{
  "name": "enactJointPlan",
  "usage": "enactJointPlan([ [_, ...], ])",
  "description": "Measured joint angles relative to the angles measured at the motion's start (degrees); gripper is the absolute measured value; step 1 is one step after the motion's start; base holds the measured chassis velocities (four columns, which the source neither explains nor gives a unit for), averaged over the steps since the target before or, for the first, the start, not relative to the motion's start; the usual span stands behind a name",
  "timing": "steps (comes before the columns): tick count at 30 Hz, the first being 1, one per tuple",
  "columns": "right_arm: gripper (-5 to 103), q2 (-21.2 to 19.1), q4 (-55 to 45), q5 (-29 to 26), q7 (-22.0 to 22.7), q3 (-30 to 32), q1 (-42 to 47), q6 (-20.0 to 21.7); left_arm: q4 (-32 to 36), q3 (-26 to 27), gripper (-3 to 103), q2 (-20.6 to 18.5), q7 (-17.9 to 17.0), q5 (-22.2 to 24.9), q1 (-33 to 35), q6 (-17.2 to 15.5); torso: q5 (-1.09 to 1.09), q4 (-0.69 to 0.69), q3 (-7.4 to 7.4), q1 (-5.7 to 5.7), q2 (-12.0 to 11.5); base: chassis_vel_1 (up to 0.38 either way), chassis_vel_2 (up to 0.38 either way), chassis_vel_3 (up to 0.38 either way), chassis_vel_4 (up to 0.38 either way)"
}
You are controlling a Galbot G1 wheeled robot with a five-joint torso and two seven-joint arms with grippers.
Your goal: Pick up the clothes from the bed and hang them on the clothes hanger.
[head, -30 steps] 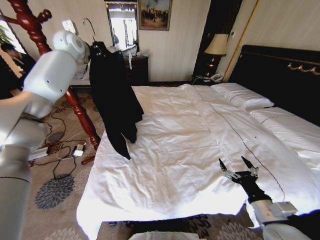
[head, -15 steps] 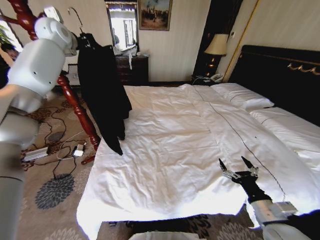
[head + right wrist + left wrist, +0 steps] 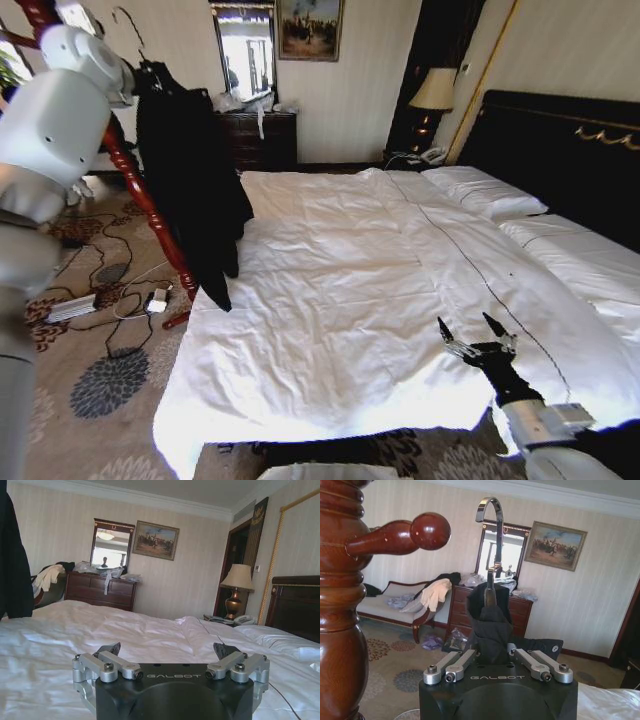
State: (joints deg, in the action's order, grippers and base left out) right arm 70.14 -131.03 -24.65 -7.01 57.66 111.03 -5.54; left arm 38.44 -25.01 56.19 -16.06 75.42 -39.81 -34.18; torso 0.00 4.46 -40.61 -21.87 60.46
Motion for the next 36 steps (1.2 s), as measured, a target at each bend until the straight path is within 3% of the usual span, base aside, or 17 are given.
enactJointPlan([
  [11, 100, 0.0, 0.0, 0.0, 0.0, 0.0, 0.0, 0.0, 0.7, -0.1, 18, -1.7, -0.5, 0.3, -0.5, -0.5, 0.0, 0.01, 0.0, 0.0, 0.0, 0.0, 0.0, 0.0, 0.0],
  [27, 100, 0.0, 0.0, 0.0, 0.0, 0.0, 0.0, 0.0, 9.2, 0.7, 18, -9.9, -2.3, 3.1, 1.8, -1.3, -0.01, 0.02, 0.0, -0.01, 0.0, 0.0, 0.0, 0.0, 0.0],
  [36, 100, 0.0, 0.0, 0.0, 0.0, 0.0, 0.0, 0.0, 12.3, 1.3, 18, -11.8, -3.1, 3.2, 4.2, -1.3, -0.01, 0.0, 0.0, -0.01, 0.0, 0.0, 0.0, 0.0, 0.0],
])
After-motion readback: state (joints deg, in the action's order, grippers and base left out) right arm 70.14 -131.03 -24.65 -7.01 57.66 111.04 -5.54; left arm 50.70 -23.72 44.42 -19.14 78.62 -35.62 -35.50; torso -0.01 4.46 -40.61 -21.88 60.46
